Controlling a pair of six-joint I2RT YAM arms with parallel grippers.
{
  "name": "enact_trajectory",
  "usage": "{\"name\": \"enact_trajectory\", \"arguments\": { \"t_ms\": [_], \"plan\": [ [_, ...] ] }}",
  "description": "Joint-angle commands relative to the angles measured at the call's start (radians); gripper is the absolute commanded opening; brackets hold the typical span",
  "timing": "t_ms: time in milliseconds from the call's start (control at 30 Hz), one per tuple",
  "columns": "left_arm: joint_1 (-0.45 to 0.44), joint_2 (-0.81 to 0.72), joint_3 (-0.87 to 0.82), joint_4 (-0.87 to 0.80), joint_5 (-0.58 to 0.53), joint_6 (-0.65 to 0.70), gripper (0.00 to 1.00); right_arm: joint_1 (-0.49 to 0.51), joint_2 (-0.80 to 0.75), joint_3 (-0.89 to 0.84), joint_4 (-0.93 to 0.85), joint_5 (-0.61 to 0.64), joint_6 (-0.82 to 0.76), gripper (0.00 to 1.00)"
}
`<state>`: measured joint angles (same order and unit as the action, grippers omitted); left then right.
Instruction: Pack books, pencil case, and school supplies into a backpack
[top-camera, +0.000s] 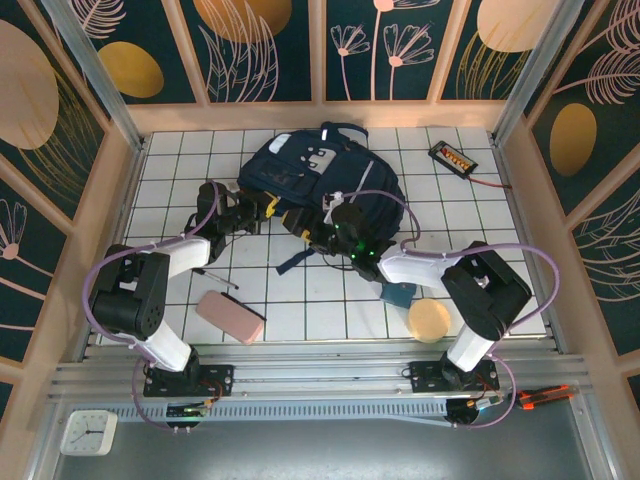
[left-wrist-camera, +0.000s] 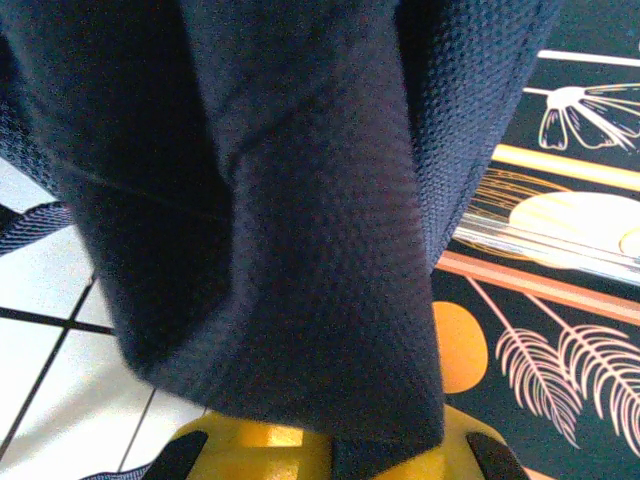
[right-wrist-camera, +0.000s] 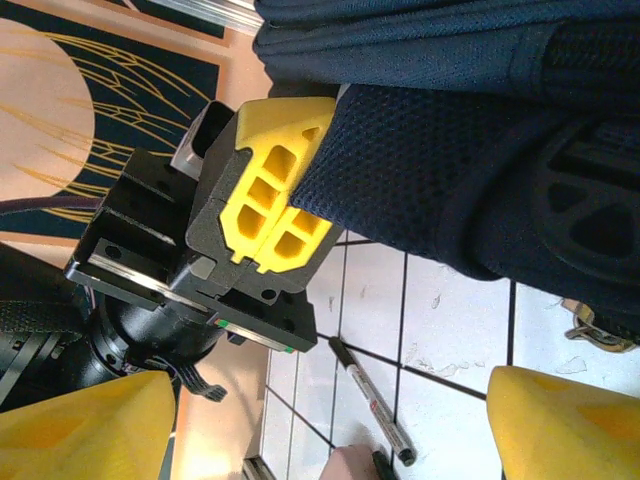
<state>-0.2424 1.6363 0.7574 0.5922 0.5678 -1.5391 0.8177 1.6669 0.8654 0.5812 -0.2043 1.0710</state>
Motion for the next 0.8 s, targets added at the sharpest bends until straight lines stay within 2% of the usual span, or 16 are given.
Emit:
{"name": "enact_trajectory", "arguments": {
  "t_ms": [0,200,400,767],
  "plan": [
    [-0.013,-0.058,0.040,0.119,0.070,-0.104,0.00,-0.006,0.004,-0.012,0.026,-0.002,0.020,0.82],
    [-0.020,-0.053,0.058,0.132,0.071,-0.119,0.00,-0.012,-0.019,-0.061,0.022,0.029,0.034,0.82],
    [-0.027,-0.051,0.059,0.134,0.072,-0.123,0.00,-0.017,0.003,-0.105,0.106,0.030,0.068,0.82],
    [-0.040,-0.046,0.056,0.150,0.073,-0.143,0.00,-0.078,0.049,-0.088,0.154,0.014,0.012,0.82]
  ]
}}
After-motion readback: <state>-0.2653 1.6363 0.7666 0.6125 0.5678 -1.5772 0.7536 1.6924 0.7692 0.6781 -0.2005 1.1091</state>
